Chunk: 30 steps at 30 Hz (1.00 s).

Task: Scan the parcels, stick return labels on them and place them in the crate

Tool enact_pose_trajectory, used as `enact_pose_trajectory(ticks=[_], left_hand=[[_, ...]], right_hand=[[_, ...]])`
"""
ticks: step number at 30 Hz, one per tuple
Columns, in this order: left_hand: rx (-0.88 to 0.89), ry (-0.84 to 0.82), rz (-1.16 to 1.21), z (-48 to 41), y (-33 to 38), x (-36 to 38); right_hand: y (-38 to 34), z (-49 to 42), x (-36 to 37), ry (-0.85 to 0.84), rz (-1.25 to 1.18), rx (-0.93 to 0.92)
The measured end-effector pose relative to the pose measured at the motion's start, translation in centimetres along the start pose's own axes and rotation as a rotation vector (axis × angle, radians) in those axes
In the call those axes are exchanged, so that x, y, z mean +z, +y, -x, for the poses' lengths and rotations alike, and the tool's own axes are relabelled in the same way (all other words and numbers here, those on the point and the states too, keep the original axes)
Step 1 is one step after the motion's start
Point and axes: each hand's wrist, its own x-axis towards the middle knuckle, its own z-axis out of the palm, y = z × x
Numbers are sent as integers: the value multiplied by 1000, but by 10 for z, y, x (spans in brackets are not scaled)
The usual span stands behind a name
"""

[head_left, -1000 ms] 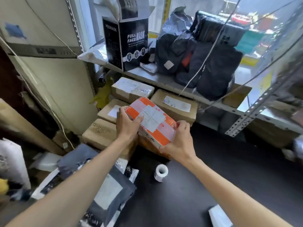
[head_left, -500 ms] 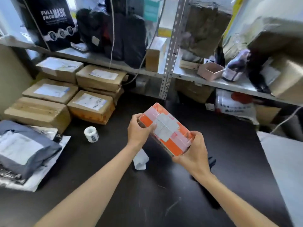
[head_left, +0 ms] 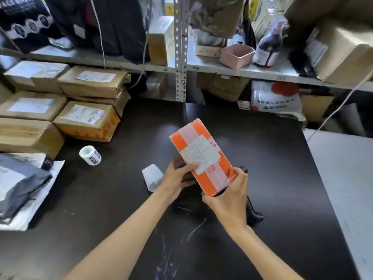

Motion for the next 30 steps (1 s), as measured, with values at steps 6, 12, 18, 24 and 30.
enact_pose_trajectory(ticks=[6, 12, 18, 24, 30], left_hand=[[24, 66, -120, 3, -13, -22], [-9, 117, -193, 11, -19, -35], [4, 93, -246, 17, -24, -49], [27, 63, -340, 17, -31, -52], [2, 61, -363, 15, -34, -50]], right_hand=[[-2, 25, 1, -157, 111, 40], [2, 32, -13, -294, 96, 69], [44, 0, -25, -78, 100, 99], [79, -23, -25, -160, 513, 142], [89, -28, -21, -202, 546, 170]])
